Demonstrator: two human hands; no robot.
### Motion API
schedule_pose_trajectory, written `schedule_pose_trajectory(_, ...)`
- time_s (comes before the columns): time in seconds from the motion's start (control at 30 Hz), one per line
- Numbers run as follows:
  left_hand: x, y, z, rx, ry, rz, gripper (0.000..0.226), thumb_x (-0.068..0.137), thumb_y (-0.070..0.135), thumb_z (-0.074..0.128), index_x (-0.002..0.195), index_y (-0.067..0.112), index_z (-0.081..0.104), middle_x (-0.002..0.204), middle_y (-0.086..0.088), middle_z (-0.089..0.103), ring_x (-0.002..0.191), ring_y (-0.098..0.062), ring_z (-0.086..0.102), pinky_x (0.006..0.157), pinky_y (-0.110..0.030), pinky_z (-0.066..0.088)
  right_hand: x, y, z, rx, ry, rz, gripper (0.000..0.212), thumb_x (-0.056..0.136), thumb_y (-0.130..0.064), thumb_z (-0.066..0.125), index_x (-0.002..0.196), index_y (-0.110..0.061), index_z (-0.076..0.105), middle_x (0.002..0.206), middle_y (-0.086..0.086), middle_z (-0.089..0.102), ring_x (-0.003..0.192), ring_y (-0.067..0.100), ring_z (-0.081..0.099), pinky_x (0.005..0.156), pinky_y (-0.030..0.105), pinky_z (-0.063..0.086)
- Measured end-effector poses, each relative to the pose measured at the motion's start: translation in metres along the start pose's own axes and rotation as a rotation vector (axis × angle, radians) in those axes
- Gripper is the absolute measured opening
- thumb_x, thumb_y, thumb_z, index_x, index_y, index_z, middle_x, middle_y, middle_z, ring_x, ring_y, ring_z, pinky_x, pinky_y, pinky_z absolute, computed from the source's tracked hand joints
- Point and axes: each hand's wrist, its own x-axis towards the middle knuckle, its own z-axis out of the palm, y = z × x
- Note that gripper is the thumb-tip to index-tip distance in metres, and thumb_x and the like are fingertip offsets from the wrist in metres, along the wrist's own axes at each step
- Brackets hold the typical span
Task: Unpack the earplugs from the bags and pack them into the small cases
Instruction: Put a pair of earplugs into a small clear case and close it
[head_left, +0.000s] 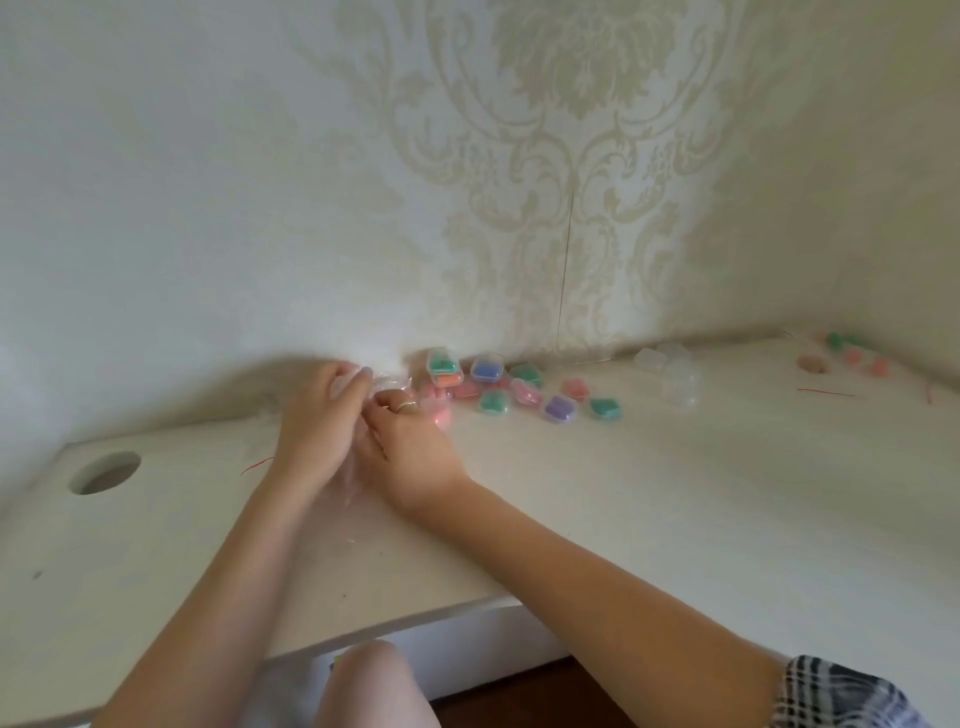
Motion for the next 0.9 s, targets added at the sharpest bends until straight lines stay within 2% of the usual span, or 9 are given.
schedule_pose_trajectory(0.1, 0.004, -0.007, 0.002, 0.178, 0.033, 0.038, 0.029, 0.087, 0.02, 0.056, 0.115, 0.017, 0.061, 0.113, -0.006, 0.064, 0.109, -0.027, 0.056, 0.087, -0.029, 0.038, 0.004, -0.001, 0.007, -0.375, -0.104, -0.005, 0.044, 0.096, -0.024, 0.043, 0.137, -0.007, 0.044, 0.143, 0.011, 0.038, 0.132, 0.03, 0.03, 0.102, 0.041, 0.026)
schedule_pose_trajectory(0.17, 0.006, -0.011, 0.005, 0.386, 0.129, 0.091, 0.028, 0.087, 0.016, 0.054, 0.114, 0.017, 0.064, 0.117, -0.008, 0.064, 0.112, -0.032, 0.052, 0.092, -0.034, 0.036, 0.005, -0.001, 0.005, -0.418, -0.093, -0.001, 0.05, 0.092, -0.028, 0.048, 0.139, -0.013, 0.042, 0.143, 0.008, 0.036, 0.131, 0.028, 0.024, 0.101, 0.041, 0.019)
schedule_pose_trajectory(0.3, 0.004, 0.001, 0.007, 0.588, 0.261, 0.118, 0.025, 0.089, 0.023, 0.055, 0.11, 0.023, 0.068, 0.129, -0.002, 0.055, 0.119, -0.034, 0.037, 0.097, -0.044, 0.031, 0.005, 0.007, -0.009, 0.039, 0.052, 0.108, 0.039, 0.083, -0.019, 0.062, 0.12, -0.01, 0.052, 0.122, 0.009, 0.052, 0.116, 0.029, 0.045, 0.1, 0.039, 0.035)
schedule_pose_trajectory(0.37, -0.002, 0.01, 0.009, 0.558, 0.304, 0.171, 0.025, 0.089, 0.02, 0.055, 0.109, 0.022, 0.07, 0.127, 0.001, 0.058, 0.119, -0.032, 0.038, 0.097, -0.043, 0.03, 0.0, 0.011, -0.024, 0.28, 0.034, 0.165, 0.041, 0.081, -0.016, 0.067, 0.114, -0.007, 0.046, 0.11, 0.004, 0.053, 0.103, 0.023, 0.051, 0.086, 0.032, 0.042)
schedule_pose_trajectory(0.47, -0.008, 0.026, 0.018, 0.541, 0.336, 0.31, 0.023, 0.086, 0.02, 0.057, 0.102, 0.019, 0.073, 0.119, 0.002, 0.064, 0.115, -0.03, 0.045, 0.098, -0.043, 0.027, -0.006, 0.018, -0.046, 0.291, -0.016, 0.145, 0.03, 0.088, -0.018, 0.06, 0.118, -0.013, 0.056, 0.115, 0.0, 0.059, 0.106, 0.015, 0.051, 0.084, 0.023, 0.038)
schedule_pose_trajectory(0.53, -0.009, 0.036, 0.025, 0.544, 0.32, 0.372, 0.02, 0.084, 0.02, 0.06, 0.098, 0.019, 0.074, 0.112, 0.001, 0.068, 0.111, -0.029, 0.049, 0.098, -0.044, 0.027, -0.009, 0.024, -0.06, 0.274, 0.07, 0.121, 0.028, 0.091, -0.012, 0.052, 0.117, -0.016, 0.063, 0.114, -0.002, 0.064, 0.098, 0.008, 0.054, 0.081, 0.017, 0.037)
schedule_pose_trajectory(0.63, -0.01, 0.052, 0.039, 0.618, 0.325, 0.472, 0.018, 0.08, 0.014, 0.062, 0.092, 0.017, 0.074, 0.101, 0.0, 0.071, 0.104, -0.033, 0.052, 0.098, -0.047, 0.027, -0.014, 0.038, -0.096, 0.329, 0.258, 0.125, 0.03, 0.087, 0.001, 0.048, 0.095, -0.015, 0.072, 0.098, -0.005, 0.064, 0.083, -0.001, 0.053, 0.077, 0.012, 0.037)
schedule_pose_trajectory(0.8, -0.022, 0.098, 0.086, 0.637, 0.295, 0.663, 0.018, 0.069, 0.002, 0.066, 0.08, 0.014, 0.073, 0.085, -0.004, 0.071, 0.094, -0.035, 0.056, 0.102, -0.059, 0.029, -0.039, 0.093, -0.173, 0.294, 0.348, 0.237, 0.035, 0.086, 0.0, 0.045, 0.084, -0.021, 0.074, 0.104, -0.012, 0.064, 0.103, 0.0, 0.055, 0.088, 0.007, 0.034)
schedule_pose_trajectory(0.9, -0.036, 0.13, 0.131, 0.624, 0.126, 0.731, 0.019, 0.079, 0.009, 0.059, 0.092, 0.016, 0.072, 0.092, -0.002, 0.069, 0.102, -0.029, 0.053, 0.111, -0.05, 0.019, -0.062, 0.132, -0.212, 0.26, 0.41, 0.355, 0.04, 0.087, 0.002, 0.041, 0.079, -0.024, 0.07, 0.091, -0.009, 0.069, 0.089, 0.011, 0.062, 0.076, 0.011, 0.042)
